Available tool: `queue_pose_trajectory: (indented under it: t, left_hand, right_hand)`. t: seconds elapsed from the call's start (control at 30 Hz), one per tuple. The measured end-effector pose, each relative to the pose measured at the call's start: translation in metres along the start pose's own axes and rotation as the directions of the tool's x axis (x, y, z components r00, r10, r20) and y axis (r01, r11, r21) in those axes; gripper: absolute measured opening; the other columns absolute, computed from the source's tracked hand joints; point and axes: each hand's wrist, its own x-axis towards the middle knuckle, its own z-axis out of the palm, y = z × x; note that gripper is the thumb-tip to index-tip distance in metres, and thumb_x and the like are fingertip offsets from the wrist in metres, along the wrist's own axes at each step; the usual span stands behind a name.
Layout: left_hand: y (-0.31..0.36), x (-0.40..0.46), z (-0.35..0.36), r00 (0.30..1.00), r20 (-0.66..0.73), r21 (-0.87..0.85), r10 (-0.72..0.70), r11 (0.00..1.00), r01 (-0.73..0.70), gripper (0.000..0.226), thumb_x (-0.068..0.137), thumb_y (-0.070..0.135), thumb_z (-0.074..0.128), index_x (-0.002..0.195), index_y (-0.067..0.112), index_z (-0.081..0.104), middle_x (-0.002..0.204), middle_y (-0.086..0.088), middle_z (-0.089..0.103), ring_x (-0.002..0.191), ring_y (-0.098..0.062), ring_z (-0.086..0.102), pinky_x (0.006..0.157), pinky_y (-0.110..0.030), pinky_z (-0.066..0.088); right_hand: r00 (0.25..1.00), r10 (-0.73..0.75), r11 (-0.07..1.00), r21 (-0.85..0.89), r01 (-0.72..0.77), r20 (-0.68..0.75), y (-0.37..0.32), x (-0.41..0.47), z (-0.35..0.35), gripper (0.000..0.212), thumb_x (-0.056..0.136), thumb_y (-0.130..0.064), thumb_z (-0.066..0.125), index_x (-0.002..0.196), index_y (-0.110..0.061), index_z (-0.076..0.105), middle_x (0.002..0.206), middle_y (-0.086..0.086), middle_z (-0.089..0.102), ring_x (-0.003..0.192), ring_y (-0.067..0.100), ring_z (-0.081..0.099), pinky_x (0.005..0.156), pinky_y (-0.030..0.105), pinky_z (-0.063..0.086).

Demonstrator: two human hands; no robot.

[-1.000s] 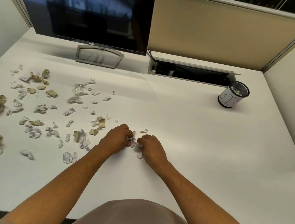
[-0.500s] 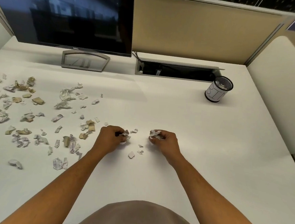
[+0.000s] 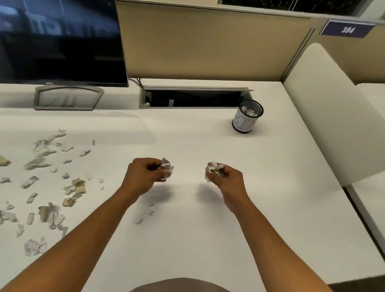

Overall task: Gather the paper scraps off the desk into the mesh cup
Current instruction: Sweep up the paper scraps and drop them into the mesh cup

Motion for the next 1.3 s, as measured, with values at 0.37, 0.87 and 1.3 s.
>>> queue_pose_trajectory:
  t: [0.37,0.87,1.3]
  left_hand:
    - [0.056,0.058,0.103,0.994,0.1,-0.064,0.043,0.997,-0.037,0.01,0.076,0.008,0.079,0.077,0.018,0.077,0.081,-0.004,0.076,0.077,-0.021,0.073,0.071,-0.028,0.059]
    - [0.156,0.183,0.229,0.973,0.083,0.302,0.215,0.925,-0.23,0.003,0.079,0.014,0.077,0.081,0.014,0.075,0.075,-0.006,0.073,0.079,-0.021,0.071,0.078,-0.039,0.059]
    - [0.181,0.236,0.27,0.947,0.273,0.906,0.172,0.286,-0.313,0.022,0.088,0.034,0.064,0.109,0.034,0.07,0.105,-0.003,0.066,0.094,-0.028,0.06,0.069,-0.032,0.039]
  right_hand:
    - [0.995,-0.048,0.997,0.057,0.053,-0.091,-0.044,0.046,-0.089,0.015,0.084,0.007,0.066,0.098,0.003,0.065,0.082,0.013,0.062,0.075,0.022,0.057,0.079,0.024,0.051]
    - [0.992,-0.012,0.981,0.191,0.036,-0.124,-0.088,0.137,-0.171,0.023,0.081,0.007,0.069,0.103,-0.002,0.068,0.093,0.007,0.069,0.078,0.019,0.062,0.079,0.023,0.053]
    - [0.992,-0.076,0.99,0.108,0.087,-0.098,-0.102,0.181,-0.204,0.021,0.079,0.006,0.071,0.095,-0.009,0.071,0.083,-0.004,0.073,0.074,0.019,0.062,0.079,0.027,0.053]
